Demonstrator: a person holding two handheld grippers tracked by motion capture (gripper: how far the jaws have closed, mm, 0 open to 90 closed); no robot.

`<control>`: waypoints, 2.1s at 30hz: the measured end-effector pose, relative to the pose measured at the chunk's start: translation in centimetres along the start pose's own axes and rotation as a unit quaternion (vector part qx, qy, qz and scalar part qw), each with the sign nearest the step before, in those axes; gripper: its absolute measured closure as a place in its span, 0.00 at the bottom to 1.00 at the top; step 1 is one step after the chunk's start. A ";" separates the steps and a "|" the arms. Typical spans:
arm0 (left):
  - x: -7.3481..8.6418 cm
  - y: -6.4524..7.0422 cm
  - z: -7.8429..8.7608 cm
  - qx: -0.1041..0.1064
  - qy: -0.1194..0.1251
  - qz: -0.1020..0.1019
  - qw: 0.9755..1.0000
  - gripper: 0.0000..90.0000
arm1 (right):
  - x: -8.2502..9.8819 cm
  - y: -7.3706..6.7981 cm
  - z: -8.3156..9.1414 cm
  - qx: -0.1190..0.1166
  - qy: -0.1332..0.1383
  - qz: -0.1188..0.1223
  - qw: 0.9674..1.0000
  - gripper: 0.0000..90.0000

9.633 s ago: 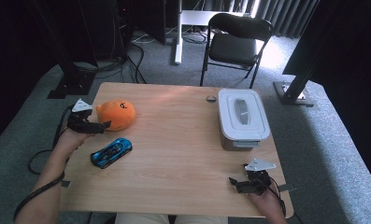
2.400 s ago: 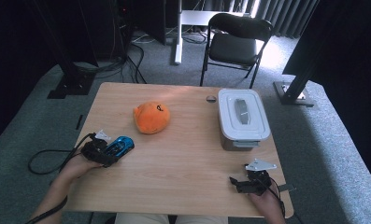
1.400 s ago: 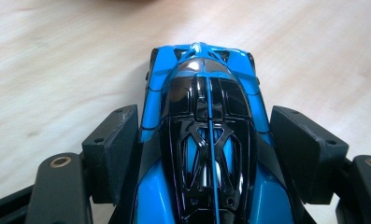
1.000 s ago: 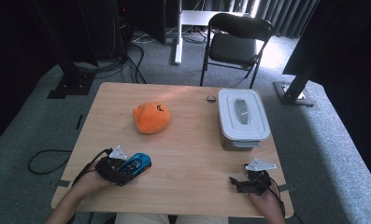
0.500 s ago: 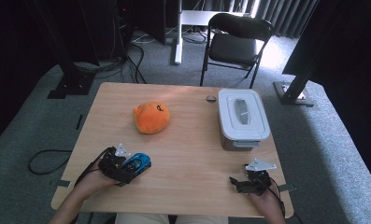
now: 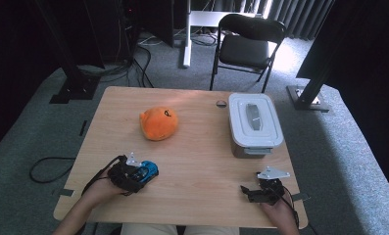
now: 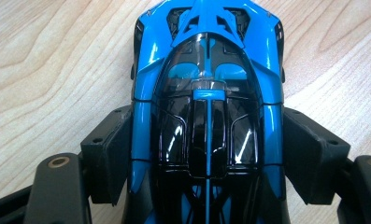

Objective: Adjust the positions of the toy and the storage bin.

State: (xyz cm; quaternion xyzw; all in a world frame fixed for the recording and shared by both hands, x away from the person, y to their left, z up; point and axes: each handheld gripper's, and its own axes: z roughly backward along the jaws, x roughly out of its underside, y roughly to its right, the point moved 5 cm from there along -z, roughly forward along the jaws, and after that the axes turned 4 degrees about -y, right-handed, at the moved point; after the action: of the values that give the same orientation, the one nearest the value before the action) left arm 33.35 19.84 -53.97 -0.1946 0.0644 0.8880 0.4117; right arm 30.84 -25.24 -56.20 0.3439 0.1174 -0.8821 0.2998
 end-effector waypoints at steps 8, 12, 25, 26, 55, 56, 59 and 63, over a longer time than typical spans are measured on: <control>0.2 0.5 1.3 0.013 0.016 0.000 1.000 0.32 | 0.0 0.0 0.0 0.000 0.000 0.000 1.000 0.15; 0.2 1.5 1.8 0.018 0.010 -0.028 0.999 0.32 | 0.0 0.0 0.0 0.000 0.000 0.000 1.000 0.15; -0.1 3.6 1.7 0.018 0.009 -0.063 0.998 0.32 | 0.0 0.0 0.0 0.000 0.000 0.000 1.000 0.15; -0.1 3.6 1.7 0.018 0.009 -0.063 0.998 0.32 | 0.0 0.0 0.0 0.000 0.000 0.000 1.000 0.15; 3.1 1.1 2.7 0.029 0.019 -0.034 0.999 0.32 | 0.0 0.0 0.0 0.000 0.000 0.000 1.000 0.15; 3.2 1.0 2.7 0.030 0.018 -0.031 0.999 0.32 | 0.0 0.0 0.0 0.000 0.000 0.000 1.000 0.15; 3.4 0.5 2.5 0.027 0.020 -0.026 0.999 0.32 | 0.0 0.0 0.0 0.000 0.000 0.000 1.000 0.15; 3.8 0.3 2.2 0.038 0.021 -0.026 0.999 0.32 | 0.0 0.0 0.0 0.000 0.000 0.000 1.000 0.15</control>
State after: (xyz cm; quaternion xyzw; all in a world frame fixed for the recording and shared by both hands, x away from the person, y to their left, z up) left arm 30.31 22.93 -53.46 -0.1987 0.1015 0.8695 0.4407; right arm 30.84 -25.23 -56.20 0.3440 0.1173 -0.8821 0.2998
